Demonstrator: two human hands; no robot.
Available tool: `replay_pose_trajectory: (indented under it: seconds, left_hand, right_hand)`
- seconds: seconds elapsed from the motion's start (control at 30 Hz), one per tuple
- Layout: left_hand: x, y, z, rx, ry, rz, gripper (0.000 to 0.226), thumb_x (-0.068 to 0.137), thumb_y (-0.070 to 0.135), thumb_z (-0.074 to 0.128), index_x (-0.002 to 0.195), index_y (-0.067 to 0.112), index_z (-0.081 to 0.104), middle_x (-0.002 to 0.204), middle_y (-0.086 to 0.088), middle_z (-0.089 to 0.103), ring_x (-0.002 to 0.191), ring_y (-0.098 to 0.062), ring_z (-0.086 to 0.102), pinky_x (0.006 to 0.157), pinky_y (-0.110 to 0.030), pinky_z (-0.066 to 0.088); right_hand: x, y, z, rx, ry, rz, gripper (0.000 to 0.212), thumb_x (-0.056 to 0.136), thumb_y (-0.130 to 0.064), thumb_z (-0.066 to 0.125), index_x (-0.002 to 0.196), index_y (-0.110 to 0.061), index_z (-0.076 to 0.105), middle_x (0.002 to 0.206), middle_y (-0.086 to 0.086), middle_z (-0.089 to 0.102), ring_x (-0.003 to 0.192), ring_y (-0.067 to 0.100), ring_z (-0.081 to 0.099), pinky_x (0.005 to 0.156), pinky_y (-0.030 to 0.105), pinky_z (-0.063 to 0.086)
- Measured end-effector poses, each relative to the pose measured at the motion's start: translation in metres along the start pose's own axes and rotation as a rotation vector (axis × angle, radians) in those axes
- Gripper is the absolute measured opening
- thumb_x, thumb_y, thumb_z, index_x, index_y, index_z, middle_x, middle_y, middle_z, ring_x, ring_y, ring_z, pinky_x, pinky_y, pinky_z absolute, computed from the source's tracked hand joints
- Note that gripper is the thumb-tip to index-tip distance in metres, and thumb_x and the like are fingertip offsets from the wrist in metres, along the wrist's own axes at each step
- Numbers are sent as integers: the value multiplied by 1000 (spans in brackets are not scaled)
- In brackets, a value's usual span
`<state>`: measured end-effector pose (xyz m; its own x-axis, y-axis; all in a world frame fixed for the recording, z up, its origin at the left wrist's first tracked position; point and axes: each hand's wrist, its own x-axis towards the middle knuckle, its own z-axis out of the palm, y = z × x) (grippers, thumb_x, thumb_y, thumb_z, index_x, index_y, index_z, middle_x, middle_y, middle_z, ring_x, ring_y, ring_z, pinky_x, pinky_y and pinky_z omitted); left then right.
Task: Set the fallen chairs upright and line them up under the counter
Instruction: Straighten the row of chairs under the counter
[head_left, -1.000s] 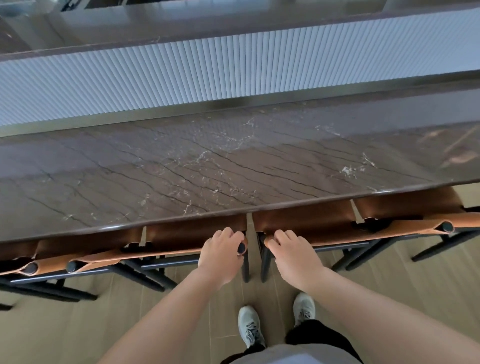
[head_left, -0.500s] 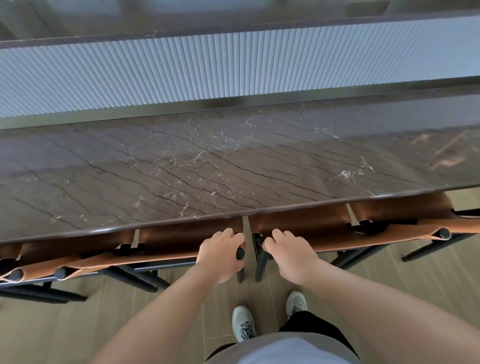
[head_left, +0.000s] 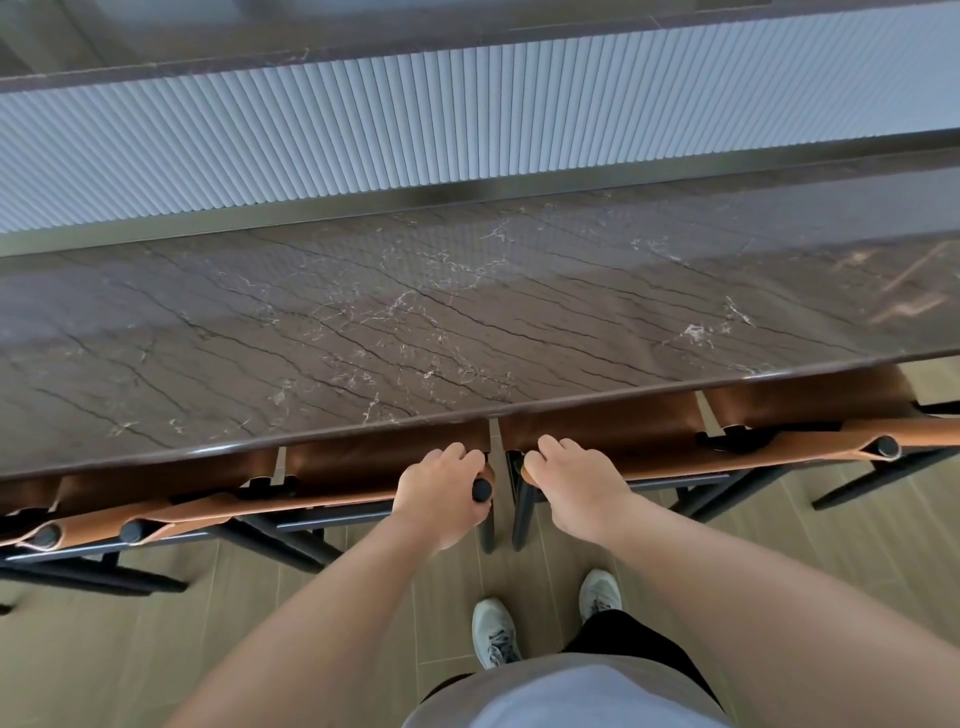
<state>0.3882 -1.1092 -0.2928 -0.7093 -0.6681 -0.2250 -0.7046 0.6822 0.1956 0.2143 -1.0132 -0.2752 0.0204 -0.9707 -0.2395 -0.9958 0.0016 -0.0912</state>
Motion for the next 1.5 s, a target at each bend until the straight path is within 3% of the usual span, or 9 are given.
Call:
replay_pose_trajectory:
  seconds: [0.23,0.37,0.57,0.67,0.77,0.83,0.93,1.27,1.5]
  left_hand:
    - [-4,2,5,-64,16,-43,29,85,49,63,105,30,53,92,10,44,91,-17,51,67,-30,41]
    - [-1,-1,-4,-584,-76,-201,25,80,41,70,102,37,58,99,15,55,93,-6,54,77,-25,44]
    - [3,26,-29,-1252,69,-462,12,84,24,66,95,29,70,87,5,69,79,-11,63,68,-24,47]
    - [9,57,-40,-1461,97,-504,19,76,22,68,95,22,73,82,3,70,71,-9,61,66,-24,43]
    - [20,98,-47,-1613,102,-484,43,61,30,67,102,16,70,82,-1,69,72,-12,62,65,-25,43]
    - [33,133,-47,-1674,117,-478,37,70,27,62,104,14,68,85,-2,70,75,-15,63,69,-28,45]
    - [51,185,-46,-1695,123,-467,31,78,26,56,105,16,68,88,-2,72,78,-16,65,75,-31,46]
    - [96,363,-29,-1660,84,-467,37,70,26,59,105,16,69,89,-5,72,78,-17,66,75,-32,48]
    - [105,424,-28,-1608,39,-423,36,71,27,60,105,18,71,93,-6,72,80,-17,66,73,-31,49]
  right_hand:
    - [-7,2,5,-12,69,29,35,84,-9,69,115,-15,53,107,7,54,88,23,56,60,28,41]
    - [-13,6,9,53,118,31,33,88,-19,69,120,-19,57,109,3,58,92,20,58,64,26,47]
    - [-24,33,-4,700,111,299,20,93,-39,59,112,-32,58,103,-16,52,88,5,56,66,14,39]
    - [-33,61,-11,998,169,436,8,91,-36,61,97,-31,61,97,-13,62,89,8,59,75,24,47]
    - [-52,95,-19,1402,235,536,5,92,-27,64,94,-24,67,93,-2,69,85,17,67,78,34,56]
    - [-72,124,-25,1647,248,588,7,92,-23,63,95,-19,69,89,1,72,78,16,69,69,31,59]
    - [-101,169,-30,1794,269,605,8,92,-21,64,95,-18,71,85,1,74,76,16,71,64,28,56]
    - [-209,341,-29,1890,314,647,12,94,-22,63,101,-13,68,88,5,73,83,22,70,75,36,55]
    - [-254,396,-25,1908,378,727,10,95,-20,61,99,-14,68,85,4,72,82,22,69,70,33,54]
